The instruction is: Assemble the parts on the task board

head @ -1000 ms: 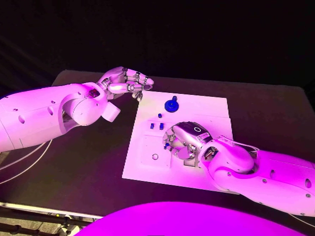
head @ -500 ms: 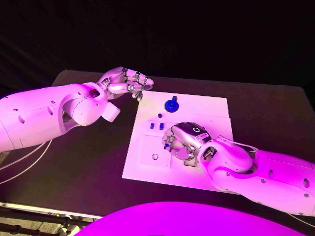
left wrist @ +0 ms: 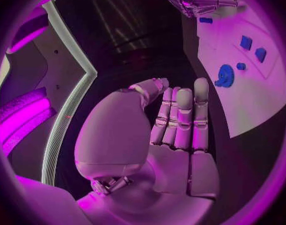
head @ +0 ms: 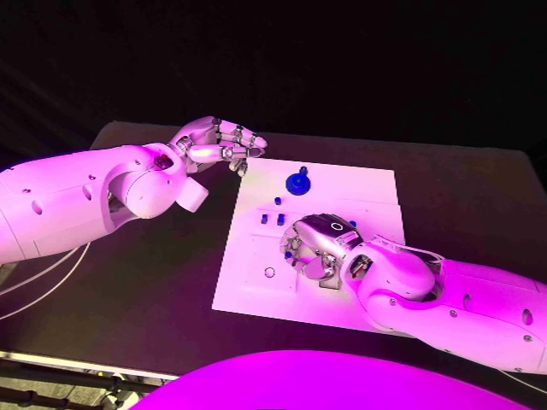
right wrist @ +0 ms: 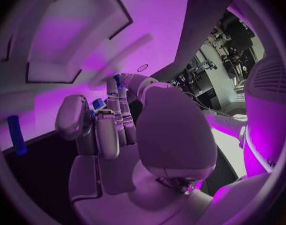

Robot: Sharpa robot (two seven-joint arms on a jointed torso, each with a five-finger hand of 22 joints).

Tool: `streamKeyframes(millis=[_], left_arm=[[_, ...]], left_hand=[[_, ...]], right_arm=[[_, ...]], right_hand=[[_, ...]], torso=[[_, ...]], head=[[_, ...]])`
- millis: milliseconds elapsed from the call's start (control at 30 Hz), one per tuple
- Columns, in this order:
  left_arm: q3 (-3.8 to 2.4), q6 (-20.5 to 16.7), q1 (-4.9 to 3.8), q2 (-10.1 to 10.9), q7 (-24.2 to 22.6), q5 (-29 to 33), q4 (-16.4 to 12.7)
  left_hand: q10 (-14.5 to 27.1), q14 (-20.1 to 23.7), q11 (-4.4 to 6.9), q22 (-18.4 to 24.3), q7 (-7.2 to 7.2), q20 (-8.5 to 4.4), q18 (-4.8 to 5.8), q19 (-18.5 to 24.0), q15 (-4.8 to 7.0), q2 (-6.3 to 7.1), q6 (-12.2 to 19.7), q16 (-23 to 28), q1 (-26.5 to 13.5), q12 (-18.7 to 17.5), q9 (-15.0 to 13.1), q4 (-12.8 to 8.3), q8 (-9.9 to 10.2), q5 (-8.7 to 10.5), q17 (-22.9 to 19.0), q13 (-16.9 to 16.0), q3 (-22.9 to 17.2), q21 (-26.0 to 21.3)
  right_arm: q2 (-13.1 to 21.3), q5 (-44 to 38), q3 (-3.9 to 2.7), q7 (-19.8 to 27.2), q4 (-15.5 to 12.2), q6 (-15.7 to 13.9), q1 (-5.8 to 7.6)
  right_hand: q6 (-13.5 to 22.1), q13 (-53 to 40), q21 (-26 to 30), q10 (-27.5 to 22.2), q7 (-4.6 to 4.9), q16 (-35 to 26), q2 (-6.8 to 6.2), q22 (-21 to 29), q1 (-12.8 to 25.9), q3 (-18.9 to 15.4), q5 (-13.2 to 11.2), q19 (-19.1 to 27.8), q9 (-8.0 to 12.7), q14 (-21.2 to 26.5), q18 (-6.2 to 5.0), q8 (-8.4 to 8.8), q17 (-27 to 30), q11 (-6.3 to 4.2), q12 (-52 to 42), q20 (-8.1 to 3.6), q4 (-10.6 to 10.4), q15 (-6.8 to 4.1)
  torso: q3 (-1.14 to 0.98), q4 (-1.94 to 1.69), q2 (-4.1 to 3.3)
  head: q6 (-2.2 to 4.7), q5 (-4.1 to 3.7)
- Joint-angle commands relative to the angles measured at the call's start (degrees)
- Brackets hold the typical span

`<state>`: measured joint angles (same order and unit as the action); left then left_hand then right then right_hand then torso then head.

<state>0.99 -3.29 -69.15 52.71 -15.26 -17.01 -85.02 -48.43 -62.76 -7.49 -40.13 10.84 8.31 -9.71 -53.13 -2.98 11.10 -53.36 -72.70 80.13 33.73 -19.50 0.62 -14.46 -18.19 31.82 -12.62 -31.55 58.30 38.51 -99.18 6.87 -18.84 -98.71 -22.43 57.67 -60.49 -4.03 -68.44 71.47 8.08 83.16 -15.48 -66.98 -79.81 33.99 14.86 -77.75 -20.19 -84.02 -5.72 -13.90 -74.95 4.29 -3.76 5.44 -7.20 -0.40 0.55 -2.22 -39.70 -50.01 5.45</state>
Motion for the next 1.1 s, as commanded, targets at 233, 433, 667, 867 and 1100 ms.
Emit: streamKeyframes(millis=[233,433,667,867,1100], left_arm=[[-0.05,0.6,-0.04,0.0,0.0,-0.1,-0.2],[-0.05,1.2,-0.03,0.0,0.3,-0.1,0.0],[-0.04,1.5,-0.02,0.0,0.5,0.0,0.3],[-0.02,1.5,-0.02,0.1,0.3,0.1,0.3],[0.02,1.6,-0.02,0.1,0.3,0.3,0.3]], left_hand=[[0.4,-0.4,0.13,-0.1,0.04,0.04,-0.87,0.2,0.02,-0.12,0.3,-0.3,-0.5,0.3,-0.1,0.0,-0.2,-0.25,0.0,0.0,-0.2,0.4],[0.4,-0.4,0.10,-0.1,0.06,0.07,-0.86,0.3,-0.01,-0.17,0.3,-0.4,-0.6,0.3,-0.1,0.1,-0.2,-0.24,0.1,0.1,-0.3,0.4],[0.4,-0.4,0.10,-0.1,0.06,0.07,-0.86,0.3,-0.01,-0.17,0.3,-0.4,-0.6,0.3,-0.1,0.1,-0.2,-0.24,0.1,0.1,-0.3,0.4],[0.5,-0.5,0.09,-0.1,0.05,0.09,-0.86,0.3,-0.03,-0.20,0.3,-0.4,-0.8,0.3,-0.2,0.1,-0.3,-0.24,0.2,0.1,-0.3,0.5],[0.5,-0.5,0.09,-0.2,0.04,0.10,-0.86,0.4,-0.04,-0.22,0.3,-0.4,-0.8,0.4,-0.2,0.1,-0.3,-0.24,0.2,0.1,-0.3,0.5]], right_arm=[[0.4,-0.9,0.30,-1.3,-0.1,-0.4,-0.25],[2.4,-1.0,0.21,-1.2,-2.4,-3.0,-0.18],[6.5,-0.5,-0.32,-1.5,-6.3,-3.3,1.29],[11.3,2.8,-0.80,-1.4,-7.9,-1.7,4.68],[14.0,3.0,-1.19,-3.0,-6.2,3.3,7.86]], right_hand=[[6.6,0.3,9.6,-11.3,-0.21,-2.3,-0.70,8.5,0.3,-3.7,-1.5,5.4,1.5,-1.8,-1.61,4.60,3.1,2.03,-0.5,1.60,0.9,1.82],[7.1,0.0,14.3,-16.2,-0.38,-4.1,0.47,12.3,-2.0,-9.8,-0.9,7.2,2.0,-0.5,-2.39,5.76,6.4,2.70,-2.3,2.14,-0.3,2.36],[5.8,-0.2,12.3,-15.9,-0.71,-2.9,0.67,10.1,-3.5,-12.0,-1.3,5.1,2.0,-1.4,-1.89,5.76,4.7,2.31,-5.2,1.92,-2.0,2.06],[4.7,-0.3,8.9,-14.2,-0.24,-0.9,0.36,6.6,-3.8,-11.2,-1.4,2.7,2.2,-2.7,-1.15,5.76,1.4,1.68,-7.7,1.46,-3.5,1.56],[6.6,0.3,11.6,-16.9,-1.67,-0.3,0.95,8.8,-4.9,-19.2,-3.6,2.9,2.8,-2.9,-1.58,7.42,0.6,2.14,-7.6,1.66,-6.0,1.88]], torso=[[0.02,0.04,0.13],[0.08,0.15,0.29],[0.03,0.22,0.26],[0.06,0.20,0.20],[0.03,0.08,0.18]], head=[[0.01,-0.17],[0.01,-0.40],[0.03,-0.78],[0.60,-1.99],[1.27,-3.40]])
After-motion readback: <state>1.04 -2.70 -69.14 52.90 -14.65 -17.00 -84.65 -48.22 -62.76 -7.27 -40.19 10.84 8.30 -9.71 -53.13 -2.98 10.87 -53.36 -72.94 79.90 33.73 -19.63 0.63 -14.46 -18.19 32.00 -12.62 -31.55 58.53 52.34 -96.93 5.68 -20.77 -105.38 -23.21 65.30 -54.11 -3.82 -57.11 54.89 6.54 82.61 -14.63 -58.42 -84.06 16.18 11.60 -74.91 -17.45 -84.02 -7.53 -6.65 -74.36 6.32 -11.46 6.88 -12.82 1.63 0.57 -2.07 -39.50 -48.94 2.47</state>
